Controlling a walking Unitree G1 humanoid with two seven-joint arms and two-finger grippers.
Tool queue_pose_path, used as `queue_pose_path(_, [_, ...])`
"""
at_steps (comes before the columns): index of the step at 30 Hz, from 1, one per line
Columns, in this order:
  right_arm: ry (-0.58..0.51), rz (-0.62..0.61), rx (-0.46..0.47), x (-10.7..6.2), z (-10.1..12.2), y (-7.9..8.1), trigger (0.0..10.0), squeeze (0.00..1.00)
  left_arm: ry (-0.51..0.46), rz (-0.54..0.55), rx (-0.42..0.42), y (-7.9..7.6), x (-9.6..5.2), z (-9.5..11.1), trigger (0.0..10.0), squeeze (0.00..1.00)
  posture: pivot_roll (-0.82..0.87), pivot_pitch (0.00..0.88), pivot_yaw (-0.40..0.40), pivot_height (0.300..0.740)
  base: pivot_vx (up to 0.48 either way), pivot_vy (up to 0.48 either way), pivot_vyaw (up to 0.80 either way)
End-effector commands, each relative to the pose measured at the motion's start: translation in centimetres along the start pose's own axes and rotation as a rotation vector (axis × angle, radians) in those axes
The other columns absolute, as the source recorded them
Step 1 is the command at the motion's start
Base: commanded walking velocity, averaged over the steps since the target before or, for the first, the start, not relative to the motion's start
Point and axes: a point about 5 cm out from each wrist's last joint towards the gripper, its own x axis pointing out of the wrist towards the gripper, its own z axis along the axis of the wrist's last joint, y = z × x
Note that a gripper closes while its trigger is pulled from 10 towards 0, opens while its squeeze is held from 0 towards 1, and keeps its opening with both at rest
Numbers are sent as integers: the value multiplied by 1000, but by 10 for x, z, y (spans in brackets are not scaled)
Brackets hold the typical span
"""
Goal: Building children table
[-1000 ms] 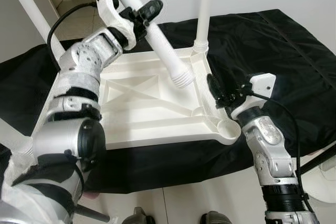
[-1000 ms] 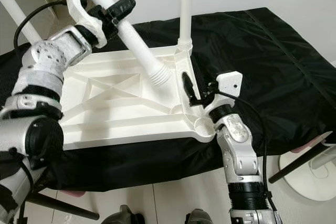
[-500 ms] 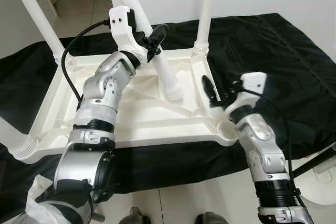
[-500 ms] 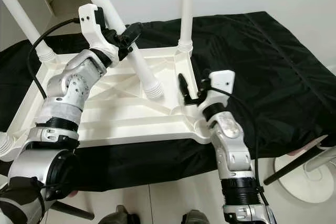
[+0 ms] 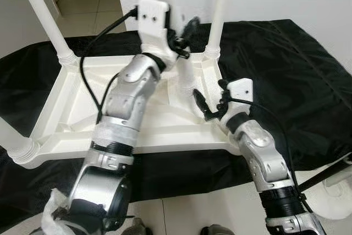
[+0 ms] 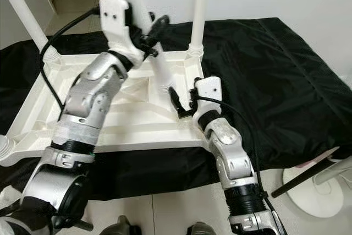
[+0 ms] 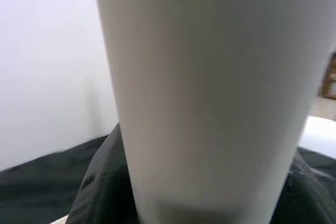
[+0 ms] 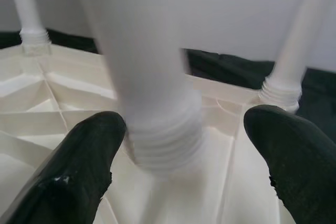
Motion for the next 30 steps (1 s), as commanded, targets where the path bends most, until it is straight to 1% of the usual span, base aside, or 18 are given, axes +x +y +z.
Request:
queue_pose_path(1, [1, 23, -23, 2, 0, 4, 10000, 0, -10, 29, 32, 0, -1, 1, 10000, 0, -56, 0, 10, 740, 0, 0, 0])
queue_pose_path(2, [-1, 39, -51, 6, 1, 4, 10000, 0, -17, 21, 38, -6, 0, 1, 10000, 0, -41, 0, -4, 740, 0, 0, 0])
queue_pose_path(3, [-1, 39, -51, 6, 1, 4, 10000, 0, -17, 21, 38, -6, 0, 1, 10000, 0, -41, 0, -4, 740, 0, 0, 0])
queue_pose_path(6, [-7, 65, -125, 14, 5, 2, 10000, 0, -25, 7, 42, -14, 1, 3, 10000, 0, -22, 3, -23, 740, 0, 0, 0])
queue_pose_path(7, [-9, 71, -136, 16, 6, 1, 10000, 0, -24, 6, 44, -16, 1, 3, 10000, 0, -22, 3, -23, 740, 0, 0, 0])
queue_pose_path(14, [-8, 90, -176, 21, 8, -1, 10000, 0, -13, -3, 52, -23, -4, -1, 10000, 0, -19, 16, -26, 740, 0, 0, 0])
queue_pose_path(16, [-9, 94, -210, 26, 9, -3, 10000, 0, -10, -20, 48, -29, -5, -2, 10000, 0, -13, 26, -24, 740, 0, 0, 0])
queue_pose_path(19, [-13, 98, -230, 28, 9, -4, 10000, 0, -9, -29, 44, -33, -5, -2, 10000, 0, -13, 26, -24, 740, 0, 0, 0])
queue_pose_path(21, [-16, 102, -247, 31, 10, -3, 10000, 0, -9, -31, 44, -34, -4, -2, 10000, 0, -17, 27, -20, 740, 0, 0, 0])
queue_pose_path(26, [-38, 114, -256, 35, 13, -2, 10000, 0, -8, -32, 45, -35, -4, -2, 10000, 0, -17, 28, -20, 740, 0, 0, 0])
queue_pose_path(27, [-40, 119, -251, 35, 13, -1, 9333, 0, -9, -31, 43, -35, -4, -2, 10000, 0, -17, 30, -20, 740, 0, 0, 0])
queue_pose_path(28, [-40, 120, -247, 36, 13, -1, 6784, 0, -11, -30, 43, -35, -4, -1, 10000, 0, -16, 32, -19, 740, 0, 0, 0])
queue_pose_path(29, [-40, 121, -244, 36, 13, -1, 6784, 0, -12, -30, 43, -35, -3, -1, 10000, 0, -16, 32, -19, 740, 0, 0, 0])
queue_pose_path(30, [-44, 125, -243, 36, 13, 0, 2471, 0, -13, -30, 40, -36, -3, 0, 10000, 0, -16, 32, -19, 740, 0, 0, 0])
